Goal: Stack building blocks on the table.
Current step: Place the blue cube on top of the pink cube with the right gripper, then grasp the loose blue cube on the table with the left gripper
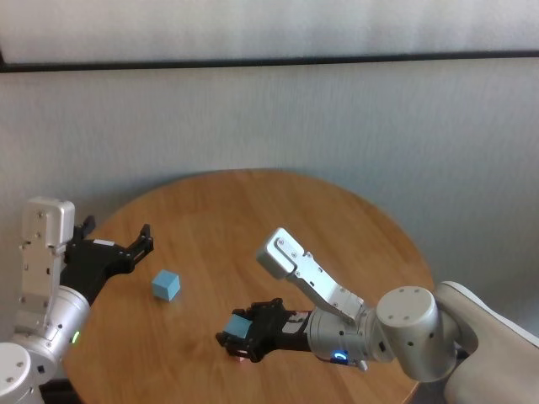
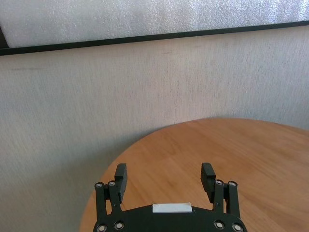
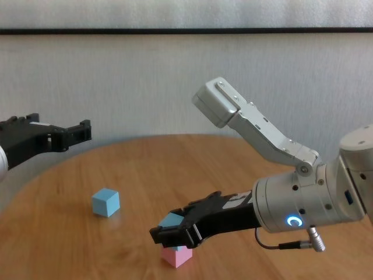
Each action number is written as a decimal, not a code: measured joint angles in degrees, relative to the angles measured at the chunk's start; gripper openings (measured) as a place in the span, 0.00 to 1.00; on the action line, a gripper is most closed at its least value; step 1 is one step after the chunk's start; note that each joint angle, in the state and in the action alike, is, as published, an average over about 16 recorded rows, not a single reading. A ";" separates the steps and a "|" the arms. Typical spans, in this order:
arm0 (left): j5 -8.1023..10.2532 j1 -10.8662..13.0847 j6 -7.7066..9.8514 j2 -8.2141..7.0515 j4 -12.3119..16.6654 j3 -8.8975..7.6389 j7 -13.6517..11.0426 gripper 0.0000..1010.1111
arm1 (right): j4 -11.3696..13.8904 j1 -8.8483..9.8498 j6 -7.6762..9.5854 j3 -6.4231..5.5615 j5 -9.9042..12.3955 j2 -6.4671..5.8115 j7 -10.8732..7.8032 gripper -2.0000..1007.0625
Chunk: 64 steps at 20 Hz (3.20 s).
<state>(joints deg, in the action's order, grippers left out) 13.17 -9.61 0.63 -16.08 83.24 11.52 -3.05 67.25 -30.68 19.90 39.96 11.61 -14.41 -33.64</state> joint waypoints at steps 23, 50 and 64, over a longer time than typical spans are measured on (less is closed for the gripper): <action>0.00 0.00 0.00 0.00 0.00 0.00 0.00 0.99 | -0.10 1.61 -8.67 -8.03 2.91 2.35 9.02 0.99; 1.54 -0.13 5.72 1.47 -1.41 2.32 -6.09 0.99 | -3.74 1.94 -12.54 -16.93 4.18 5.33 19.97 1.00; -4.80 -3.96 3.41 1.89 -8.55 2.97 -5.15 0.99 | -3.49 1.98 -12.49 -16.80 4.48 5.33 19.63 1.00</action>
<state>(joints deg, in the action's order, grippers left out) 8.37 -13.57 4.03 -14.20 74.69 14.48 -8.20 63.76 -28.70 7.41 23.16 16.09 -9.08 -14.02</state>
